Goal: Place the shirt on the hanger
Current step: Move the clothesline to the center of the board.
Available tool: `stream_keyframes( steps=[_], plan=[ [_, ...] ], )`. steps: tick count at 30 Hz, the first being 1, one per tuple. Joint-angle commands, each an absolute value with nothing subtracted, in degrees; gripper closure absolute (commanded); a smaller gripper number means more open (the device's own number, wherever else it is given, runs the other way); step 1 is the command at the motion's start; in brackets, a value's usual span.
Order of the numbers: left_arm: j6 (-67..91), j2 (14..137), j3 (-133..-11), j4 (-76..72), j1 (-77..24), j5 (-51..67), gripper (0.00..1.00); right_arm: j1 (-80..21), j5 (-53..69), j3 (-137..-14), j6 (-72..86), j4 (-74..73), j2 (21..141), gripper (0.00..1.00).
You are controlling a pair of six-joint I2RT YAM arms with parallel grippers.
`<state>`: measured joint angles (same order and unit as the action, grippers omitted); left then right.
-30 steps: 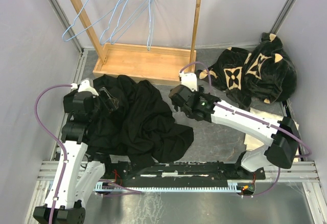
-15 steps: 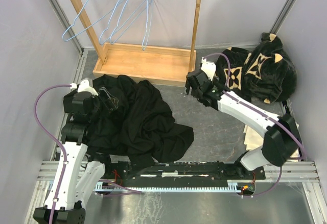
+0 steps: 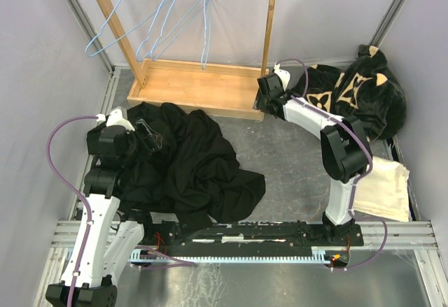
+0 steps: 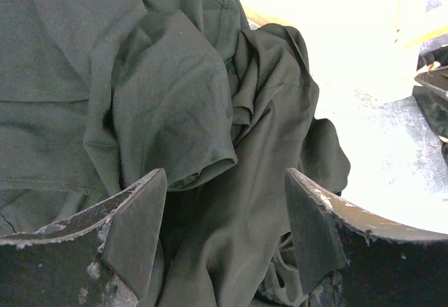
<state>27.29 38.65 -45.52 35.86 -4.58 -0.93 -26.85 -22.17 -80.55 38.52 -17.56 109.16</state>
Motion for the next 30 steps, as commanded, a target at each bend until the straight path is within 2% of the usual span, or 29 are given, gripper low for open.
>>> stream_keyframes(
  steps=[1, 10, 19, 30],
  plan=[
    [26.0, 39.1, -45.4, 33.0, -4.9, -0.5, 0.26, -25.2, -18.9, -87.5, 38.8, -15.3, 113.6, 0.36],
    [26.1, 39.4, -45.4, 33.1, -5.1, -1.2, 0.26, -23.0, -19.1, -96.3, 38.8, -19.3, 122.7, 0.47],
    [26.0, 40.2, -45.5, 33.1, -5.1, -0.9, 0.26, -21.9, -17.7, -94.9, 38.0, -17.6, 125.3, 0.6],
    [26.2, 39.6, -45.5, 33.3, -4.9, -1.6, 0.26, -22.0, -16.0, -93.6, 35.9, -16.2, 127.7, 0.65]
  ],
)
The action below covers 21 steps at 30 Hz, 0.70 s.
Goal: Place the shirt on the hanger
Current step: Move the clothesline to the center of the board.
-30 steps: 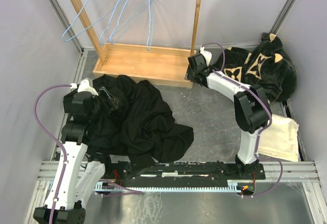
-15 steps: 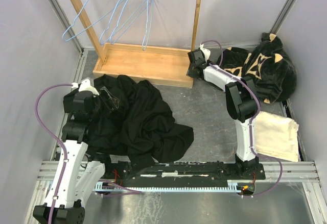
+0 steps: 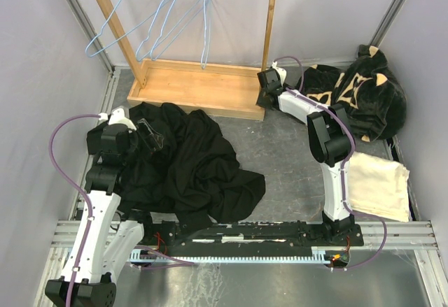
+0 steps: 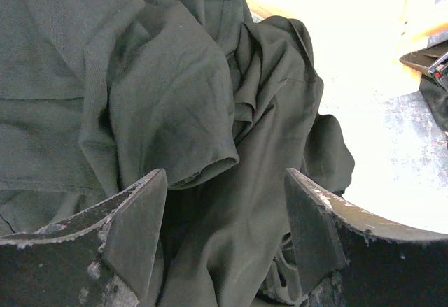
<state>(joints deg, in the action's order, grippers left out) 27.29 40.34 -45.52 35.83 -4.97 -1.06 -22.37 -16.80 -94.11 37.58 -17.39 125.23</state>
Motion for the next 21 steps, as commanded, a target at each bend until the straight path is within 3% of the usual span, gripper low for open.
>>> stream_keyframes(
  steps=[1, 4, 10, 13, 21],
  plan=[
    [26.2, 39.5, -45.5, 33.3, -4.9, -1.7, 0.26, -21.9, -15.8, -93.6, 35.2, -16.2, 127.7, 0.65],
    [26.2, 39.1, -45.5, 33.4, -4.9, -1.8, 0.26, -22.0, -13.9, -93.0, 31.5, -16.2, 127.8, 0.66],
    [26.1, 37.7, -46.4, 34.5, -4.9, -2.8, 0.26, -21.9, -10.0, -84.9, 23.2, -12.4, 123.0, 0.89],
    [26.0, 38.1, -48.8, 36.2, -4.9, -3.5, 0.26, -22.0, -6.0, -80.4, 18.7, -10.3, 120.2, 0.95],
    [26.4, 37.9, -50.4, 38.5, -4.9, -3.8, 0.27, -21.8, 2.7, -70.1, 14.5, -6.1, 114.1, 1.0]
  ],
)
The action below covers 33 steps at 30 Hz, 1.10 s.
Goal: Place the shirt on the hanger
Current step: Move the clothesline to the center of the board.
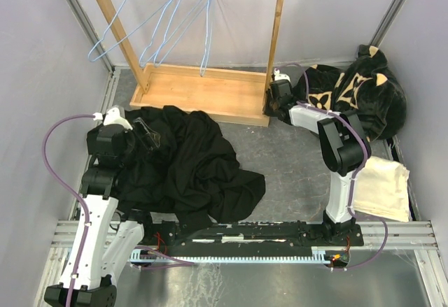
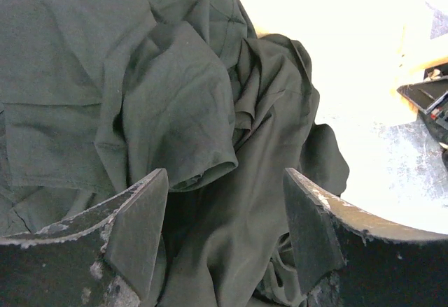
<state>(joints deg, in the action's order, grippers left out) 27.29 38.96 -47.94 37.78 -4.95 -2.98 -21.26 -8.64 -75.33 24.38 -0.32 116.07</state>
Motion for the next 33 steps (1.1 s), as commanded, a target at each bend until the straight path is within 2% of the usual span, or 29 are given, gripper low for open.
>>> stream_keyframes(
  steps=[1, 16, 19, 24, 30, 33],
  plan=[
    [26.5, 37.6, -50.5, 38.8, -4.9, -3.9, 0.27, -21.9, 3.4, -69.0, 14.5, -5.4, 113.1, 1.0],
    [27.2, 36.0, -50.1, 41.6, -4.9, -2.8, 0.28, -21.8, 9.9, -58.3, 15.1, 0.1, 105.5, 0.99],
    [27.1, 36.3, -50.0, 41.3, -4.9, -2.6, 0.28, -21.9, 8.0, -60.4, 16.5, -2.7, 104.1, 0.86],
    [26.9, 36.7, -49.7, 40.5, -4.9, -1.5, 0.27, -21.9, 6.6, -60.7, 19.8, -4.0, 97.3, 0.46],
    [26.5, 37.9, -49.6, 40.3, -4.9, -0.6, 0.26, -21.9, 1.7, -58.0, 23.9, -8.0, 87.2, 0.25],
    [26.4, 38.4, -49.8, 40.2, -4.9, -0.2, 0.24, -21.8, -2.8, -56.9, 26.8, -13.2, 82.5, 0.2]
  ],
)
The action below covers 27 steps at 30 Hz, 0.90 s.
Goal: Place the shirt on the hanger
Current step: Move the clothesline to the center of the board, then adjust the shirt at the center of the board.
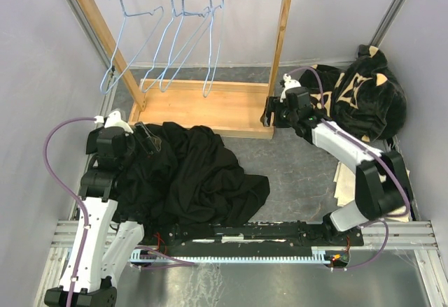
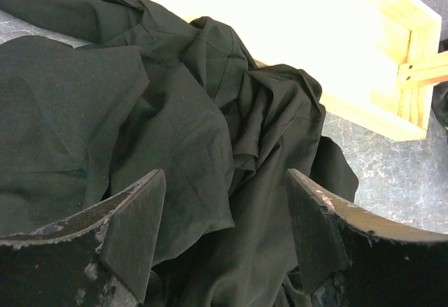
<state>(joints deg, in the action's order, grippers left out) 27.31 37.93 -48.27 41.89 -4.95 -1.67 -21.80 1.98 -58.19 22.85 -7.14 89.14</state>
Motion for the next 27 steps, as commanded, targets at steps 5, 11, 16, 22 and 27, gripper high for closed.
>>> stream_keyframes(
  steps=[5, 11, 16, 22, 27],
  plan=[
    [26.1, 38.9, -50.0, 40.1, -4.9, 0.9, 0.21, -21.8, -8.4, -54.2, 32.5, -22.4, 73.9, 0.17],
    [27.4, 40.3, -50.1, 40.6, -4.9, 3.6, 0.21, -21.9, -9.4, -53.4, 36.7, -31.6, 65.8, 0.16],
    [28.8, 40.7, -50.3, 40.3, -4.9, 5.5, 0.21, -21.9, -1.0, -53.1, 34.6, -35.5, 61.0, 0.16],
    [29.4, 41.3, -50.1, 40.1, -4.9, 6.4, 0.21, -24.0, 1.6, -49.8, 37.9, -35.2, 53.0, 0.16],
    [28.7, 41.7, -50.2, 40.5, -4.9, 4.4, 0.22, -43.6, -12.2, -51.8, 46.1, -33.0, 55.4, 0.15]
  ],
)
